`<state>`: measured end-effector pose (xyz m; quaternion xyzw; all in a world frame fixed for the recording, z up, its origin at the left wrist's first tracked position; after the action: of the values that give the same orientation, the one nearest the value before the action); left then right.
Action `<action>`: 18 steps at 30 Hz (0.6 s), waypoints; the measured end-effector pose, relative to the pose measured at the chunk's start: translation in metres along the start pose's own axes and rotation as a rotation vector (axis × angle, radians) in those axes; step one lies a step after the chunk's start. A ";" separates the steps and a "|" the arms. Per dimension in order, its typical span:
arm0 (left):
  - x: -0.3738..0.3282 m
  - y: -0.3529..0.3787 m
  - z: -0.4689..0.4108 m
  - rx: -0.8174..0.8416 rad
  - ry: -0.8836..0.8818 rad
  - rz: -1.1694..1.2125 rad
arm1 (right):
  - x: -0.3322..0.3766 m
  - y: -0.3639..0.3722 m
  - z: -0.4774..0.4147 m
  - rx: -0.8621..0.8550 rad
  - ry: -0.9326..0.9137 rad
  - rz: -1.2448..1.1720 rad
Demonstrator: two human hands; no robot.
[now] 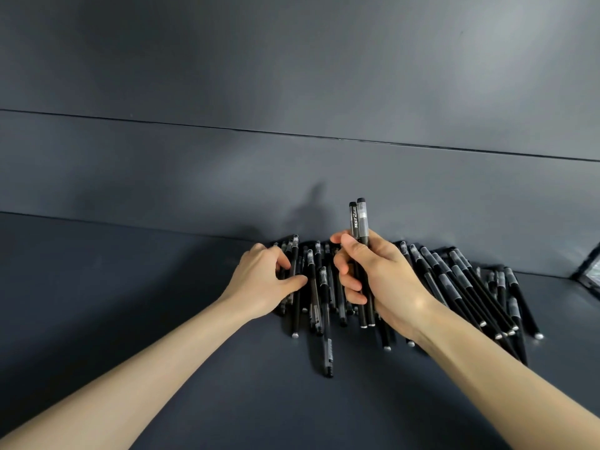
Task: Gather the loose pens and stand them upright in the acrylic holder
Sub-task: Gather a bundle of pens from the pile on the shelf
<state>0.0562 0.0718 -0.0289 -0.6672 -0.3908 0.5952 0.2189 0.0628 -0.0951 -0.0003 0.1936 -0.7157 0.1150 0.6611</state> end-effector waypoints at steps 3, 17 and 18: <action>0.001 -0.006 0.001 -0.010 0.001 0.028 | -0.001 0.000 0.001 -0.007 0.007 0.009; -0.003 0.001 0.007 0.151 0.066 -0.242 | -0.002 -0.002 0.002 -0.019 0.009 0.010; -0.005 0.001 0.006 0.159 0.057 -0.260 | -0.002 -0.002 0.002 -0.020 0.007 0.013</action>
<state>0.0503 0.0663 -0.0275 -0.6084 -0.4190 0.5715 0.3572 0.0622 -0.0977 -0.0024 0.1822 -0.7158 0.1128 0.6646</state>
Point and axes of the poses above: each hand's wrist, its own z-axis away from the middle knuckle, its own y-axis out of the palm, x = y × z, the point moved 4 cm from there along -z, towards the middle knuckle, and after that the axes turned 2 degrees about z, right-handed, at the moved point
